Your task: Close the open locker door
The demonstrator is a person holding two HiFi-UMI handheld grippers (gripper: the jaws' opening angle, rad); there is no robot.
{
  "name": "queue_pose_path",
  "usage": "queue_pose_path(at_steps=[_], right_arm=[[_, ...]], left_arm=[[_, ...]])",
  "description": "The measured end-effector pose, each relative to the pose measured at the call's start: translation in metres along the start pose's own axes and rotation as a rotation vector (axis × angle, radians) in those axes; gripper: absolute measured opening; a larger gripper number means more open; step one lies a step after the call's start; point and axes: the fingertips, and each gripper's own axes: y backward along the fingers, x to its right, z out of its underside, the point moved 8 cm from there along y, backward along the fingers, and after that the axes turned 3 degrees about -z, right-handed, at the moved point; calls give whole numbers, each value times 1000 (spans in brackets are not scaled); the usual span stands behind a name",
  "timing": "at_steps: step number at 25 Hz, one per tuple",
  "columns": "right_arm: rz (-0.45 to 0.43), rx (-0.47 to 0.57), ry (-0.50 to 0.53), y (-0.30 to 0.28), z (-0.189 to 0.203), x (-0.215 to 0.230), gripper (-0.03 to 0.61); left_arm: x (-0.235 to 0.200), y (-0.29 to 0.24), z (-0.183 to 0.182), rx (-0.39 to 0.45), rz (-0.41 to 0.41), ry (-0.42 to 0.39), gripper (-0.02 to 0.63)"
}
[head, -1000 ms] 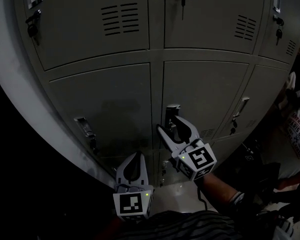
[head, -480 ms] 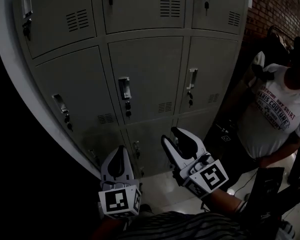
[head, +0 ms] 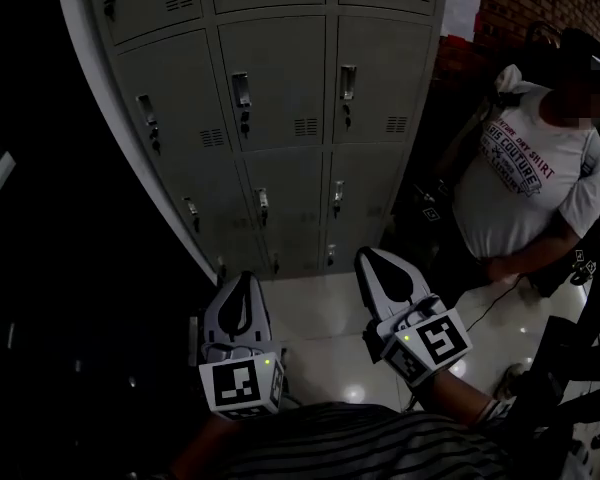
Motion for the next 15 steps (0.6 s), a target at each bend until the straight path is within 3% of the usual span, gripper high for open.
queue_pose_path(at_steps=[8, 15], right_arm=[[-91, -67, -43, 36, -2, -58, 3], [-120, -69, -79, 26, 10, -110, 3]], left_arm=[[19, 69, -9, -30, 9, -6, 3], [-9, 100, -7, -42, 39, -14, 3]])
